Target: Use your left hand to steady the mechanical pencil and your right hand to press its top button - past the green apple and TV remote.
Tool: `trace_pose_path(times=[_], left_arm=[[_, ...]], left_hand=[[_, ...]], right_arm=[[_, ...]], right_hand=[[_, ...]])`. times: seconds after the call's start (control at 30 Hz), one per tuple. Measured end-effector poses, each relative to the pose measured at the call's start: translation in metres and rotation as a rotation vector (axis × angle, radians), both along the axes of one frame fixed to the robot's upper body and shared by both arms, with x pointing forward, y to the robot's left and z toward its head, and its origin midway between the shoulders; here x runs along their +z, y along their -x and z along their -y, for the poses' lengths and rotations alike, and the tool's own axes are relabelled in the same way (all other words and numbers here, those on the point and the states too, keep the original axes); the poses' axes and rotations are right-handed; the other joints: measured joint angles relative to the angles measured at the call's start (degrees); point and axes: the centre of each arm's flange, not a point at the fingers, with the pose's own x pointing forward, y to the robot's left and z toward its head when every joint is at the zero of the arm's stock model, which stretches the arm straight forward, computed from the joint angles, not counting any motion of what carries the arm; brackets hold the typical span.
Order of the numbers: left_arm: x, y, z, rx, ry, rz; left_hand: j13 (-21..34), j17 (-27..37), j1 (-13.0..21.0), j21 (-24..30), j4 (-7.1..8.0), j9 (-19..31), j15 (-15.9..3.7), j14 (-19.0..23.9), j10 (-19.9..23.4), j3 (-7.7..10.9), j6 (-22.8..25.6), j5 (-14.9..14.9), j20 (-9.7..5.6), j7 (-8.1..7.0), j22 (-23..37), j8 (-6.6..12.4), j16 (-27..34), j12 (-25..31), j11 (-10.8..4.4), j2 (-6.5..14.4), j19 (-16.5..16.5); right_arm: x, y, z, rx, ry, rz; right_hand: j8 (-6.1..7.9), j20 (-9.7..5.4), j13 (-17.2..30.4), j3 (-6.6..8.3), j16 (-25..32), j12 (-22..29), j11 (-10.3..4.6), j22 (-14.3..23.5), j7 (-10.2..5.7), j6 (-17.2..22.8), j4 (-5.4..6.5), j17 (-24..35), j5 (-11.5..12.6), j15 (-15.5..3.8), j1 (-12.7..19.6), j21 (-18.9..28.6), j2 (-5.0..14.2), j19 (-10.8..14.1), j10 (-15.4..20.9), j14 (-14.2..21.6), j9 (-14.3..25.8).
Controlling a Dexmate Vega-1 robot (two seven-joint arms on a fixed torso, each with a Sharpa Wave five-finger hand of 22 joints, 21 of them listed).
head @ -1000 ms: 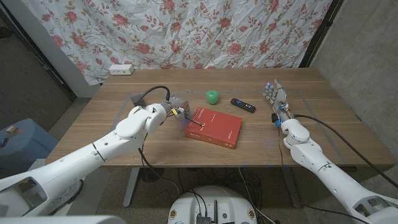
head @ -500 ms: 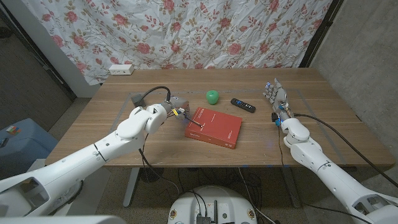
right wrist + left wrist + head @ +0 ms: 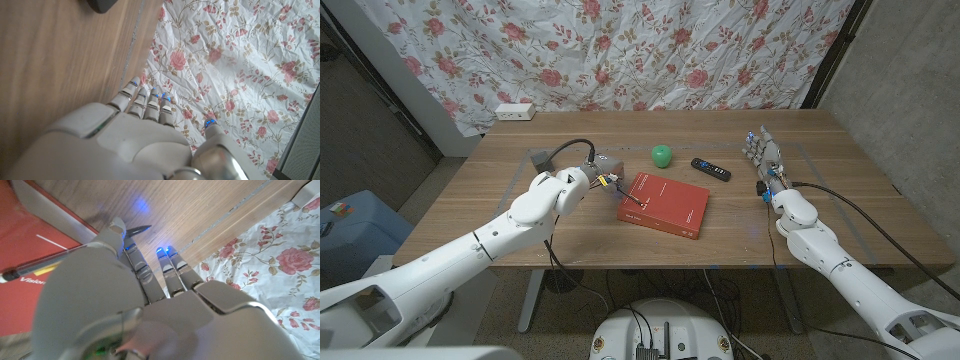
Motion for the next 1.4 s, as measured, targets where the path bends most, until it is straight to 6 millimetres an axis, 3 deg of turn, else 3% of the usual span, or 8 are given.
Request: trace_pose_path(times=[0.2,0.53,1.4], left_arm=[[0.003,0.003,0.003,0.002,0.004,0.013],[0.005,0.009,0.009,-0.009,0.017,0.024],[0.023,0.024,0.007,0.028,0.103,0.057]], left_hand=[[0.2,0.0,0.4,-0.4,0.06,-0.2,-0.14,0.6,0.8,-0.27,0.6,0.0,0.0,0.59,0.0,0.01,0.0,0.4,0.38,-0.2,0.0],[0.4,0.0,0.6,-0.4,0.04,-0.4,-0.16,1.2,1.1,-0.73,0.9,0.0,0.0,0.29,0.0,-0.25,0.0,0.4,0.67,-0.3,0.0],[0.2,0.0,0.9,-0.4,0.35,-0.2,-0.27,1.8,1.5,-1.36,0.9,0.0,0.0,0.28,0.0,-0.7,0.0,0.3,0.9,-0.4,0.0]], right_arm=[[0.001,0.0,0.0,0.003,0.007,0.001],[0.002,0.0,0.0,0.009,0.021,0.003],[0.019,0.019,0.003,-0.001,0.143,0.049]], right_hand=[[0.0,0.0,0.0,0.08,0.0,0.0,0.0,0.0,0.0,0.0,0.08,0.0,0.0,0.0,0.0,0.0,0.0,0.0,0.0,0.0,0.0],[0.0,0.0,0.0,0.07,0.0,0.0,0.0,0.0,0.0,0.0,0.07,0.0,0.0,0.0,0.0,0.0,0.0,0.0,0.0,0.0,0.0],[0.0,-0.01,0.0,0.07,0.0,0.0,-0.32,0.0,-0.11,0.5,0.07,-0.2,0.0,0.0,0.0,0.0,0.0,0.0,0.3,0.0,0.0]])
